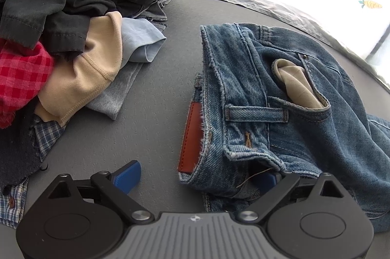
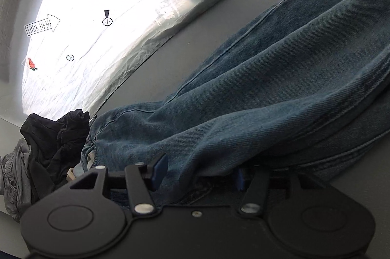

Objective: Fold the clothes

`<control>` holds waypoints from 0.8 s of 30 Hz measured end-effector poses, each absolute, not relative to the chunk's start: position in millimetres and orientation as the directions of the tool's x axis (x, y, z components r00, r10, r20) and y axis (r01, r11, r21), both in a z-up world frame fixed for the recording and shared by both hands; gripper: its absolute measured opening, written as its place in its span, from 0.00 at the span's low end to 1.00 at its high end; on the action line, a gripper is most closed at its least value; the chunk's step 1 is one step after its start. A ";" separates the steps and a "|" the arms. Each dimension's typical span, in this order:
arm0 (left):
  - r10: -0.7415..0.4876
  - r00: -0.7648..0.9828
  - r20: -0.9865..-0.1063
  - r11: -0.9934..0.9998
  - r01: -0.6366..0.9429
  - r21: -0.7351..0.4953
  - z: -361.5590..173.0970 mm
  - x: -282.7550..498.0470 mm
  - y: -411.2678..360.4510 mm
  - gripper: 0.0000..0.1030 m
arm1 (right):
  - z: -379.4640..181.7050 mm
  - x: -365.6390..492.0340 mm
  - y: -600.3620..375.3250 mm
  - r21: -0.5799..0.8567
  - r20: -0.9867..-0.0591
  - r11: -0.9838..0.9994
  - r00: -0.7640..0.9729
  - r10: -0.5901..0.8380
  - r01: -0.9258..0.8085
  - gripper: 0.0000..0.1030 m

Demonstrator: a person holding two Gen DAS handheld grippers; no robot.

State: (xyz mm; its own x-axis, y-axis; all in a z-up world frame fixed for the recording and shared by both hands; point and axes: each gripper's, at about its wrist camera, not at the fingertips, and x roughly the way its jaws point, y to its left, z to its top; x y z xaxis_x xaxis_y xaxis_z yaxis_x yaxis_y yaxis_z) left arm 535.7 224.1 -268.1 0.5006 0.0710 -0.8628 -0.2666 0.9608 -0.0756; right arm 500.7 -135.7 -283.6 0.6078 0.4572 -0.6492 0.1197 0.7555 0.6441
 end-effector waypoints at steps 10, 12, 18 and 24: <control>0.073 0.493 -0.867 0.959 -0.272 -0.074 -268.7 536.2 225.1 0.95 | -286.8 551.9 -107.7 0.626 -0.670 0.776 0.565 0.482 0.080 0.57; 0.071 0.494 -0.867 0.960 -0.270 -0.076 -269.0 536.6 225.7 0.95 | -287.4 547.2 -114.3 0.669 -0.637 0.741 0.557 0.533 0.056 0.53; 0.062 0.494 -0.867 0.961 -0.263 -0.081 -268.9 536.9 227.6 0.96 | -294.6 520.4 -144.0 0.741 -0.588 0.670 0.523 0.618 0.041 0.22; 0.051 0.494 -0.868 0.961 -0.261 -0.093 -268.2 535.2 230.4 0.96 | -297.3 506.3 -141.5 0.722 -0.613 0.688 0.531 0.585 0.076 0.14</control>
